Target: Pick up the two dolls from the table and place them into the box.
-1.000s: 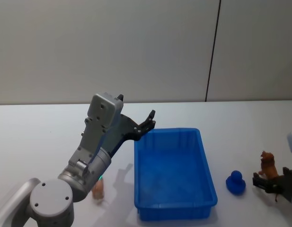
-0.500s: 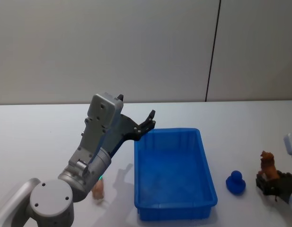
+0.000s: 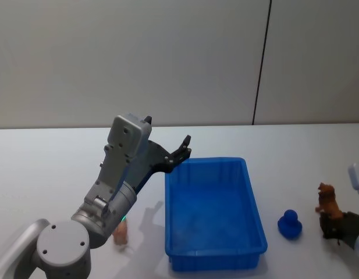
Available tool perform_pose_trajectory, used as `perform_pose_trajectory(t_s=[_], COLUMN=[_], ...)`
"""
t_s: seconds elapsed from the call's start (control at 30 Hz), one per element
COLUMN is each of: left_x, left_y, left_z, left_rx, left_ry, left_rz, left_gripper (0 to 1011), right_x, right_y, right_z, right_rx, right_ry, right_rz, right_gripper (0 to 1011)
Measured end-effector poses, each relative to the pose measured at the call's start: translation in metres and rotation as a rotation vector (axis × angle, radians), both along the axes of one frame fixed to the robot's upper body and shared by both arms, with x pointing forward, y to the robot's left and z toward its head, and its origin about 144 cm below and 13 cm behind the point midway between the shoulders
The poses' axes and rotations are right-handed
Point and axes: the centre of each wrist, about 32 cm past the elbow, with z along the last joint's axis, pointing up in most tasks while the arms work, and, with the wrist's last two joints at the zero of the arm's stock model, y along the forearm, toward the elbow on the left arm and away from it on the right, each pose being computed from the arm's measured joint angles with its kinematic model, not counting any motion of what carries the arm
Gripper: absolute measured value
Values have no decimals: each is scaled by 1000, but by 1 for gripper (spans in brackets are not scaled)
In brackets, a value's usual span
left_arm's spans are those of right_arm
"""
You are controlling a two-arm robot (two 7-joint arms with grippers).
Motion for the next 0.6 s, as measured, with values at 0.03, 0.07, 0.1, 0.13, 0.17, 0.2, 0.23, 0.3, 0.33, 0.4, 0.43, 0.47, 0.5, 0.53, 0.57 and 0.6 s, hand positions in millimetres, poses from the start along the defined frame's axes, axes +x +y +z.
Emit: perform_pose_trajectory(t_s=[0.03,0.07,0.1,0.13,0.17,0.2,0.23,0.3,0.33,0.4,0.43,0.47,0.5,0.53,0.57,0.6], left_x=[0,0,0,0,0,0,0,0,0,0,0,0,0,0,0,0], left_y=[0,0,0,0,0,0,0,0,0,0,0,0,0,0,0,0], left_z=[0,0,0,0,0,0,0,0,0,0,0,0,0,0,0,0], left_rx=[0,0,0,0,0,0,0,0,0,0,0,0,0,0,0,0], left_ry=[0,0,0,0,0,0,0,0,0,0,0,0,0,0,0,0], left_rz=[0,0,0,0,0,0,0,0,0,0,0,0,0,0,0,0], left_gripper=[1001,1001,1001,1001,1001,1001,1001,1001,1001,1001,1001,1001,1001,1001,1001,1001], right_x=[0,0,0,0,0,0,1,1,1,1,1,1,1,1,1,2], right_y=[0,0,1,1,1,1,1,2,3,3,4,5,5,6,6,7], right_z=[0,1,2,3,4,4,5,8,10,12,13,15,16,18,19,21], right_rx=[-1,-3,-5,-8,-9,-10,-11,-15,-17,-18,-19,-20,-20,-19,-19,-17], right_ry=[-7,-18,-27,-40,-47,-55,-63,-90,-108,-127,-139,-157,-168,-179,-189,-208], right_rz=[1,3,4,7,8,10,12,20,27,35,40,50,54,61,68,82], right_gripper=[287,287,287,287,287,286,287,287,287,287,287,287,287,287,287,287])
